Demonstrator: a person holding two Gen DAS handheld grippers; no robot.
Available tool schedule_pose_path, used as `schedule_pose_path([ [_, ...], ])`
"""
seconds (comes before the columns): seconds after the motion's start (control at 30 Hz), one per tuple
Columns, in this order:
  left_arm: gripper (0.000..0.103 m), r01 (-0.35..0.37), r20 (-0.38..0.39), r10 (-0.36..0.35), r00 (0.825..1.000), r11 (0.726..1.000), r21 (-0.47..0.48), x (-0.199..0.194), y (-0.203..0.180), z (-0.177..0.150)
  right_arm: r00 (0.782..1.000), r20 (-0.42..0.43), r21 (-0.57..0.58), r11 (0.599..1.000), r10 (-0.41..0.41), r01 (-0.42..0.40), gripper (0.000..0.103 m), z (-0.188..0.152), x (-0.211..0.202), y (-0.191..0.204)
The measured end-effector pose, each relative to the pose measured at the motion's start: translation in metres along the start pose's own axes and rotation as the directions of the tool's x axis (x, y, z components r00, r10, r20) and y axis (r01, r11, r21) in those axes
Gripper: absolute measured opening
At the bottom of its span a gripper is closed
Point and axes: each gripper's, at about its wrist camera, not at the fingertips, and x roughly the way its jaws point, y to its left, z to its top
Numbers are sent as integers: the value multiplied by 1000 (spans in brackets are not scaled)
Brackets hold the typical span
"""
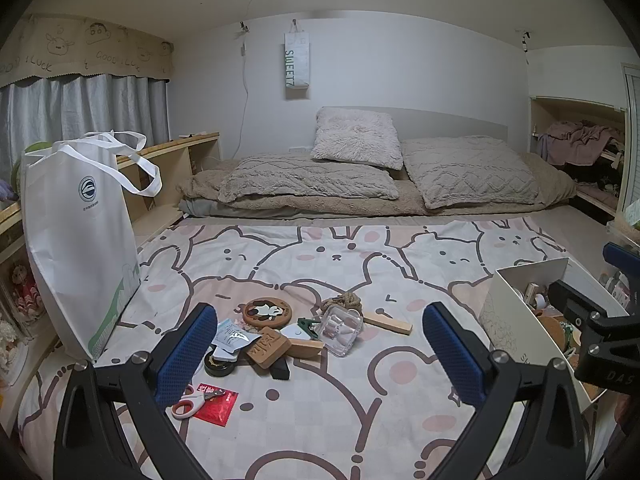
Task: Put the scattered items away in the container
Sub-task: 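Move both tools toward the scattered items on the mattress cover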
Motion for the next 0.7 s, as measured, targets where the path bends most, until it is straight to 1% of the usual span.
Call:
schedule_pose_path([
  [0.33,103,-3,3,3,1000,1000,-1,0,6,-2,1000,-1,2,1000,-2,2,103,2,0,1],
  [0.7,103,-8,-6,8,1000,1000,5,2,5,-3,1000,-11,23,1000,-1,2,103,1,6,-2],
])
